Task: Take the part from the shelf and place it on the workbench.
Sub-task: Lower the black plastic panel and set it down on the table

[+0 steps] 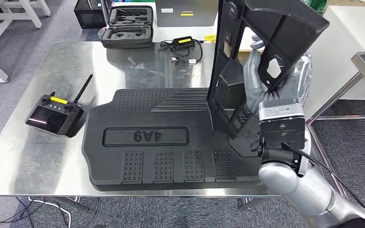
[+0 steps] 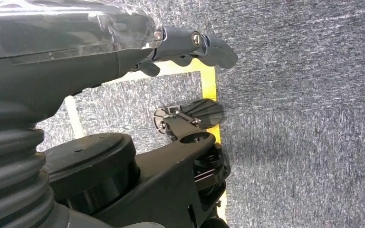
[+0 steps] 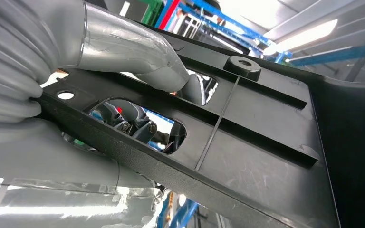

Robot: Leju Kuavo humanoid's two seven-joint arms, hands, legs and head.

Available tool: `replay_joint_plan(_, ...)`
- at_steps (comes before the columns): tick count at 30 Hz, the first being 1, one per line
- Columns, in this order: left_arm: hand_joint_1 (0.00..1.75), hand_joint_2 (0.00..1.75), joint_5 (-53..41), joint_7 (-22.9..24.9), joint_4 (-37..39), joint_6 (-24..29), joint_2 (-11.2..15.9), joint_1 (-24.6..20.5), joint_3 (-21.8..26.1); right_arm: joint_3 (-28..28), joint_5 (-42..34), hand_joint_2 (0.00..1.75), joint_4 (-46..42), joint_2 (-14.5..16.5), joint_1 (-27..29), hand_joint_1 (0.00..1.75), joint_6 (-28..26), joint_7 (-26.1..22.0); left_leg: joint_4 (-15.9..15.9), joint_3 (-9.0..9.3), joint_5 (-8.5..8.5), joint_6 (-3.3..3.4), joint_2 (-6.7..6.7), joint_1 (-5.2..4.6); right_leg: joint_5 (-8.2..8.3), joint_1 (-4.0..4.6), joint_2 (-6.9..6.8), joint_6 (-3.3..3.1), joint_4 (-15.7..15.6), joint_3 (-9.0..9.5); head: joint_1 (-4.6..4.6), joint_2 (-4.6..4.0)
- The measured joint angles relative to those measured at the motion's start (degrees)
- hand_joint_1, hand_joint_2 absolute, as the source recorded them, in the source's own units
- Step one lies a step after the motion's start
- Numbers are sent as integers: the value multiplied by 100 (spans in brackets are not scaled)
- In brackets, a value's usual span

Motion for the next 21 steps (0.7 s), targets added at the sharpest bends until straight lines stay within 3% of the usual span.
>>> replay_joint_plan(10, 0, 175, 40, 1, 0, 34, 0, 17, 0, 9, 551, 175, 93, -1, -54, 175, 1, 315, 0, 1, 0, 0, 0, 0, 0, 0, 0, 0, 0, 1, 0, 0)
replay_joint_plan(13, 0, 175, 63, 29, -2, 66, 0, 17, 0, 62, 1867, 175, 164, -32, -176, 175, 98, 913, 0, 1, 0, 0, 0, 0, 0, 0, 0, 0, 0, 1, -1, 0)
replay_joint_plan(17, 0, 175, 68, 102, -24, 109, 0, 16, -1, 164, 4069, 175, 294, -148, -426, 175, 652, 1472, 0, 1, 0, 0, 0, -1, 0, 0, 0, 0, 0, 1, 0, 0)
replay_joint_plan(21, 0, 175, 91, 139, -90, 138, 0, 13, -2, 484, 4890, 175, 567, -317, -890, 175, 1216, 1656, 0, 6, 0, 0, 8, -2, 0, -2, 3, 0, -1, 1, -2, 0)
